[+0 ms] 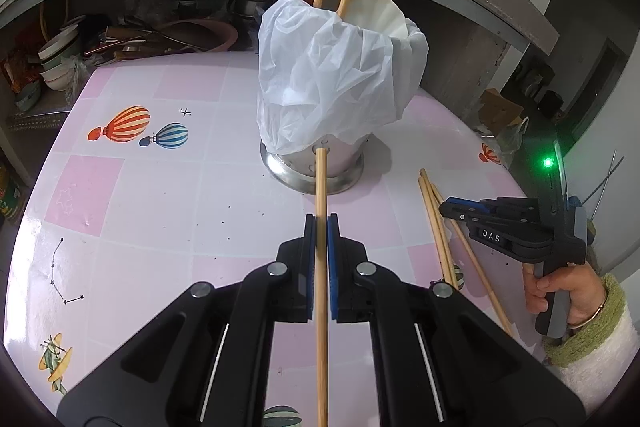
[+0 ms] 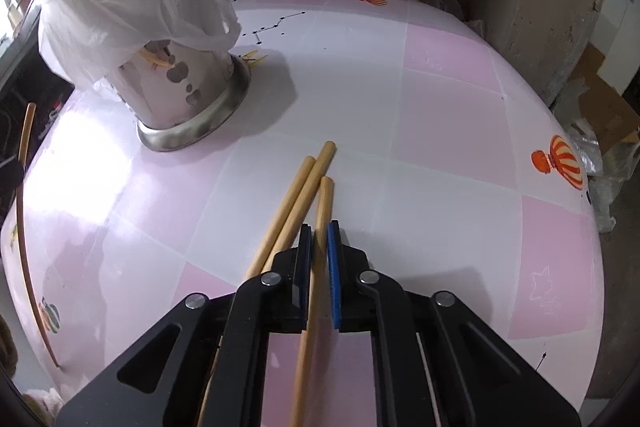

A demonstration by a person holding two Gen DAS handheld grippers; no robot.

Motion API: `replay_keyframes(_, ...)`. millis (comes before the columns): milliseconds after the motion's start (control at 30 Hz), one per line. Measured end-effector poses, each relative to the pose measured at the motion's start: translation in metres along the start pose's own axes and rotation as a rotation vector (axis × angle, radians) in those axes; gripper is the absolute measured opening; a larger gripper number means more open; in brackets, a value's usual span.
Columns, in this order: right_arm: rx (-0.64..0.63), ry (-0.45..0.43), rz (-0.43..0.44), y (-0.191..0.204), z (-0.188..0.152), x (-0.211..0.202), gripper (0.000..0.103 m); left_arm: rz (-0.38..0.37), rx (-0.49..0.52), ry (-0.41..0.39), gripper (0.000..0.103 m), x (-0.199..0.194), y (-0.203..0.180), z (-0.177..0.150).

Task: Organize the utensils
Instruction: 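Lift the chopstick with the right tool while the left tool holds its chopstick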

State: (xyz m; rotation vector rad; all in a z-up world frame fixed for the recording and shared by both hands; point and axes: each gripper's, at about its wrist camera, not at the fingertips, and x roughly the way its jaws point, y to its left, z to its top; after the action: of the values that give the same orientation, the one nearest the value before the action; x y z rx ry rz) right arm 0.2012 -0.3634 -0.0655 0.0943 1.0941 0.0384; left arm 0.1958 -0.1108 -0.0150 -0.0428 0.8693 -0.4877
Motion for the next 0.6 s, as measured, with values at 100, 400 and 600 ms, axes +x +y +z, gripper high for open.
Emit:
replay_keyframes(100,0.038,-0.019,0.012,-0.004,-0.002,-0.003,0.007,-0.001,-0.002,-0.007,0.005,-0.003,0.001,0.0)
replay_keyframes(400,0.157,-0.157,0.096,-0.018,-0.013,-0.063,0.007,-0.003,-0.002,-0.027,0.005,-0.014,0.001,0.0)
replay_keyframes(600,0.188,-0.279,0.141,-0.019,-0.024,-0.119,0.007,-0.012,0.009,-0.046,0.005,-0.024,-0.007,0.001)
